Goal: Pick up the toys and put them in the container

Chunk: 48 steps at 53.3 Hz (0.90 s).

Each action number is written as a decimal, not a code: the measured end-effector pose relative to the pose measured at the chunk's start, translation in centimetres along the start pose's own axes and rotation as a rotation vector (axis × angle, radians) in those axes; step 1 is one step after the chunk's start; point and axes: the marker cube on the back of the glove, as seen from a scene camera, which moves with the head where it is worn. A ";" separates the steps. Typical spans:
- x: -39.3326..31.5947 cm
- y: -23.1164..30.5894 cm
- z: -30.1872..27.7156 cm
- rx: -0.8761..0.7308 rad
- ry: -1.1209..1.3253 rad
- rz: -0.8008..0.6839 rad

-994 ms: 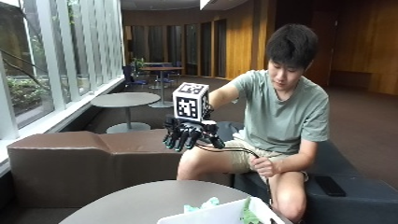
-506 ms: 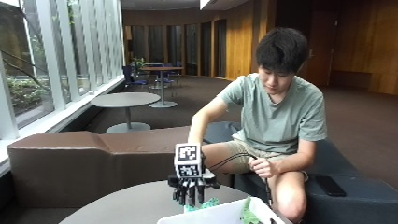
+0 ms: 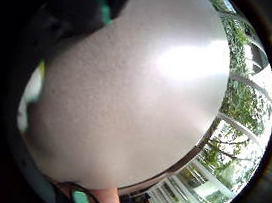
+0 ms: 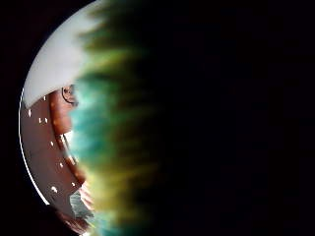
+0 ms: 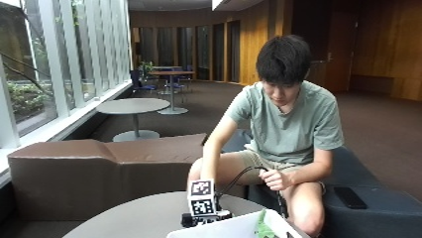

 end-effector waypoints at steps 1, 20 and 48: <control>-0.1 0.0 0.0 0.009 -0.006 0.003; -2.3 2.5 -2.2 -0.171 -0.018 0.101; -3.4 6.5 -24.1 -0.062 0.112 0.215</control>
